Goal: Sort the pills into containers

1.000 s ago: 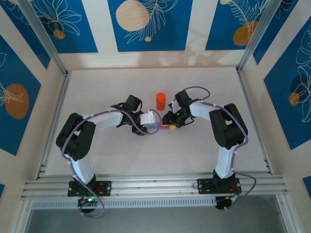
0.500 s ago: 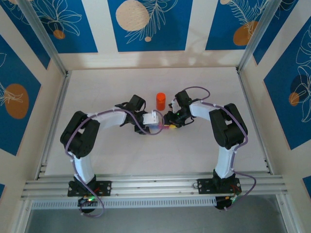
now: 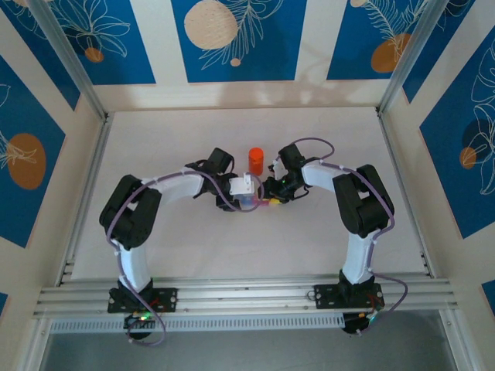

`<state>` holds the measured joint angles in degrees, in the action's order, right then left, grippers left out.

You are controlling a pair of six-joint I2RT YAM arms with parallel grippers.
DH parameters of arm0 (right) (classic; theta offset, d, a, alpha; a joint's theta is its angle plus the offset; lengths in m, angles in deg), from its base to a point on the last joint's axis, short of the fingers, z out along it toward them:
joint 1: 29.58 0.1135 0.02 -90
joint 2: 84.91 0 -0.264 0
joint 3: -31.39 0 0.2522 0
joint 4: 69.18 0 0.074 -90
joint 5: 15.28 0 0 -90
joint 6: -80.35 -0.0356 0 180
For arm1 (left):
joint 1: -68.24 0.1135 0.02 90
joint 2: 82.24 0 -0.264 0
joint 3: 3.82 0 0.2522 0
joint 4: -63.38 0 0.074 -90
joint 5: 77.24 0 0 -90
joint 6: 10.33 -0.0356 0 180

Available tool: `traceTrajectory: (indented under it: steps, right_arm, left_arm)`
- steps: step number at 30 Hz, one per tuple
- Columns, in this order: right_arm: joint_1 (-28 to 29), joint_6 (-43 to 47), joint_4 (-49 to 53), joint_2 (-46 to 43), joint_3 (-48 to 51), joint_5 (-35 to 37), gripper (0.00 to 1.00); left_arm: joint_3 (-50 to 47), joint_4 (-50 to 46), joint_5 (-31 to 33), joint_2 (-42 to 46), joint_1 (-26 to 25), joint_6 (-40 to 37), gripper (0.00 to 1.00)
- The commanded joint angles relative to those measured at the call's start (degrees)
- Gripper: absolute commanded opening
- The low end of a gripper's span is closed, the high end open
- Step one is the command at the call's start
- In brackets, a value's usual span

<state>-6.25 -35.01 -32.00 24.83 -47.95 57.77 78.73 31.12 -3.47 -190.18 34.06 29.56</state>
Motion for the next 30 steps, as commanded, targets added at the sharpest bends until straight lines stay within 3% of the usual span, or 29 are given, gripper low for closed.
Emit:
traceTrajectory:
  steps: [1, 9, 16, 25, 30]
  right_arm:
    - [1.90, 1.62, -5.18, 4.63, 1.68, 0.89, 0.45]
    - [1.92, 1.72, -5.32, 4.72, 1.66, 0.81, 0.44]
    - [2.21, 1.61, -4.91, 4.90, 1.47, 1.80, 0.44]
    - [3.01, 1.88, -4.02, 4.98, 0.91, 3.42, 0.44]
    - [3.73, 2.28, -2.97, 5.08, 0.25, 5.16, 0.43]
  left_arm:
    - [1.51, -2.76, -0.03, -1.80, -0.70, -2.15, 0.67]
    - [3.45, -4.13, -1.21, -2.79, -0.63, -1.60, 0.56]
    - [3.89, -5.16, -1.85, -2.80, -0.66, -1.31, 0.55]
    - [5.22, -7.22, -1.94, -3.57, -0.59, -1.75, 0.41]
    - [7.11, -9.52, -3.30, -4.27, -0.29, -0.95, 0.40]
